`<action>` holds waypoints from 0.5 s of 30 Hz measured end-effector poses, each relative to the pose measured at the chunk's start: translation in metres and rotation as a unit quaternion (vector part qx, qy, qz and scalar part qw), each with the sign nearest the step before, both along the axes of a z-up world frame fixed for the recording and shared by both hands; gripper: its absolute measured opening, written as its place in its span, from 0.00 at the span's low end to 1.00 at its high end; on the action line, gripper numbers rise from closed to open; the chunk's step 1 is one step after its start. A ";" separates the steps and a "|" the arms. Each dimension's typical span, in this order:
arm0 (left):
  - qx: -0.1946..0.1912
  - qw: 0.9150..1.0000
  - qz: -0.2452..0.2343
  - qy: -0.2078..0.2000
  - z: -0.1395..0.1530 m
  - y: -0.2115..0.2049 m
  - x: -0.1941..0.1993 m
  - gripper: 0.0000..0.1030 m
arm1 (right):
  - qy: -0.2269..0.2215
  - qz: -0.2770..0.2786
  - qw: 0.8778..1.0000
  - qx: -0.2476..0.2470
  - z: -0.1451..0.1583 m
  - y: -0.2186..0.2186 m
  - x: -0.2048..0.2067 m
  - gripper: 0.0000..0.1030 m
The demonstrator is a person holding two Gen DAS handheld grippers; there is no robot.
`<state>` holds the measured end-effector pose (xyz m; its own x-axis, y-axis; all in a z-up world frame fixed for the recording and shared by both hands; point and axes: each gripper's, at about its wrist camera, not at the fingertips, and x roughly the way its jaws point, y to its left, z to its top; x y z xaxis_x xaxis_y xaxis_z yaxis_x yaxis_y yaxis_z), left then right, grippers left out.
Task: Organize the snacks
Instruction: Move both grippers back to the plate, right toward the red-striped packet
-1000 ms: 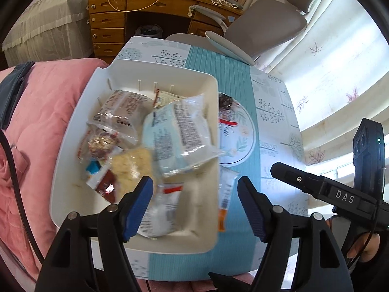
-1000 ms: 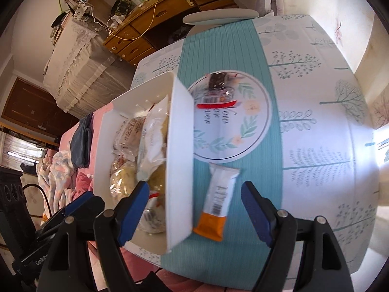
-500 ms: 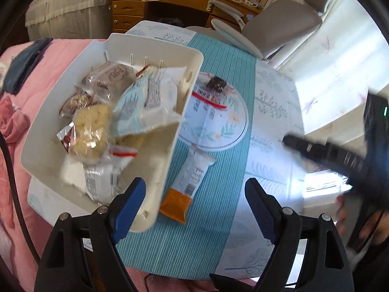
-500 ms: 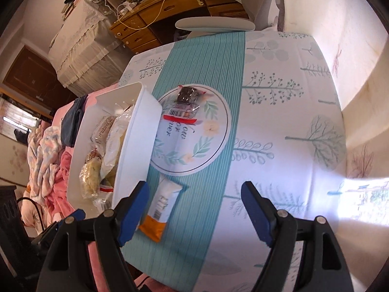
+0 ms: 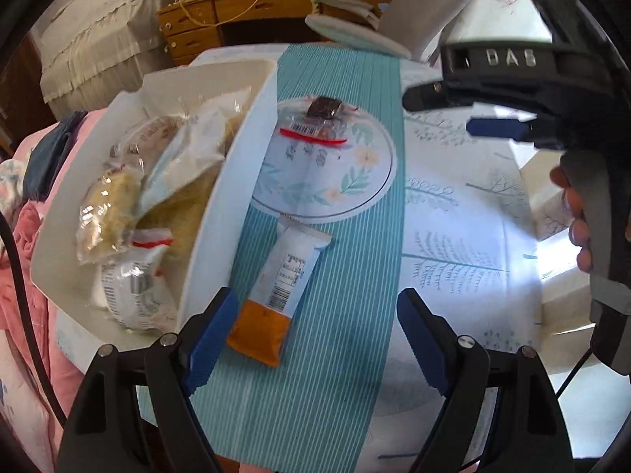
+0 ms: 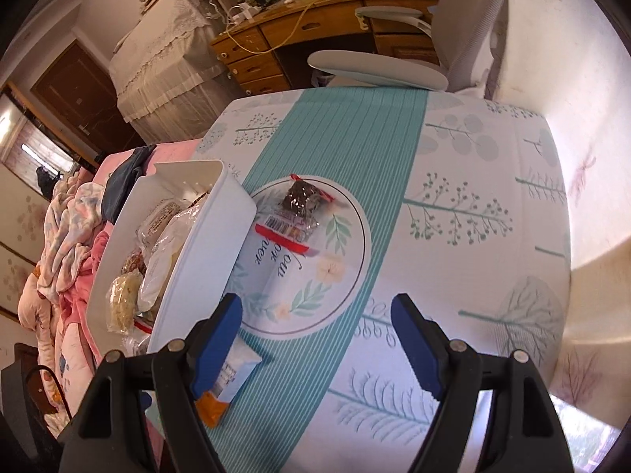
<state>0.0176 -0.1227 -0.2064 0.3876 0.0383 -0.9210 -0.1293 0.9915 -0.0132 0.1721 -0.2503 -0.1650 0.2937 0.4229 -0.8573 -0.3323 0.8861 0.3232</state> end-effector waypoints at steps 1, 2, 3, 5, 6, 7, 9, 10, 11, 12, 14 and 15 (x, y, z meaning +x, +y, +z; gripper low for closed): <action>0.003 1.000 0.005 0.004 -0.004 0.000 0.002 0.80 | -0.006 0.005 1.000 -0.002 -0.001 0.002 0.001 0.76; 0.005 1.000 0.013 0.009 -0.010 0.000 0.005 0.80 | -0.020 0.015 1.000 -0.005 -0.004 0.007 0.003 0.76; 0.005 1.000 0.021 0.013 -0.016 0.000 0.007 0.80 | -0.030 0.022 0.999 -0.008 -0.005 0.010 0.005 0.76; 0.007 0.999 0.033 0.022 -0.028 0.000 0.011 0.80 | -0.059 0.042 0.997 -0.018 -0.010 0.018 0.010 0.76; 0.008 0.999 0.036 0.027 -0.034 -0.001 0.013 0.80 | -0.076 0.053 0.995 -0.024 -0.013 0.023 0.013 0.76; 0.008 0.999 0.037 0.032 -0.039 -0.002 0.015 0.80 | -0.087 0.061 0.994 -0.026 -0.015 0.025 0.016 0.76; 0.005 0.998 0.043 0.039 -0.048 -0.004 0.017 0.80 | -0.103 0.077 0.991 -0.029 -0.022 0.032 0.024 0.76; 0.003 0.998 0.048 0.043 -0.052 -0.005 0.018 0.80 | -0.110 0.084 0.990 -0.029 -0.024 0.035 0.028 0.76; 0.000 0.998 0.051 0.047 -0.057 -0.006 0.018 0.80 | -0.119 0.091 0.988 -0.031 -0.026 0.038 0.031 0.76; -0.002 0.997 0.053 0.051 -0.061 -0.006 0.017 0.80 | -0.134 0.101 0.985 -0.036 -0.028 0.042 0.035 0.76; 0.002 0.996 0.061 0.058 -0.068 -0.007 0.019 0.80 | -0.152 0.117 0.981 -0.042 -0.031 0.048 0.040 0.76; 0.002 0.996 0.062 0.057 -0.069 -0.008 0.019 0.80 | -0.163 0.129 0.977 -0.045 -0.034 0.052 0.043 0.76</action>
